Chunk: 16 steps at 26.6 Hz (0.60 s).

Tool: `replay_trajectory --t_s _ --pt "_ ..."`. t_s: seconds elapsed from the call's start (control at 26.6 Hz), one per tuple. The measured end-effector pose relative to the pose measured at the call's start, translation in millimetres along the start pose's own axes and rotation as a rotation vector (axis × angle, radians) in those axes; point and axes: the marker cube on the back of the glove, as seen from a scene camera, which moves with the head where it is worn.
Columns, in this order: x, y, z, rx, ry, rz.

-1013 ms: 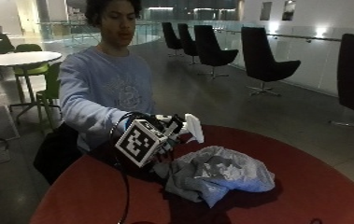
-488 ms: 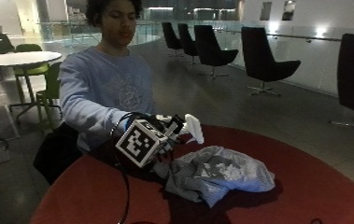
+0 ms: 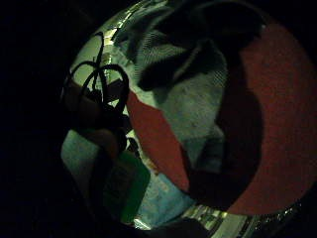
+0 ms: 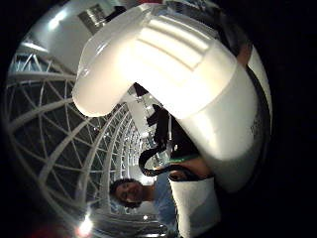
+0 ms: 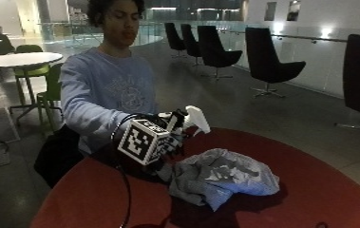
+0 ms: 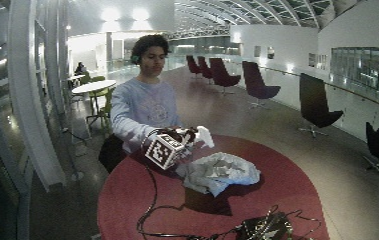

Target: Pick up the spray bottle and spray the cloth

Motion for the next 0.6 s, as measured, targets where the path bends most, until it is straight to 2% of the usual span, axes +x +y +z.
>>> replay_trajectory --t_s 0.3,0.6 --pt "-36 0 54 0.038 -0.120 -0.309" --pt "-67 -15 120 0.019 -0.174 -0.550"
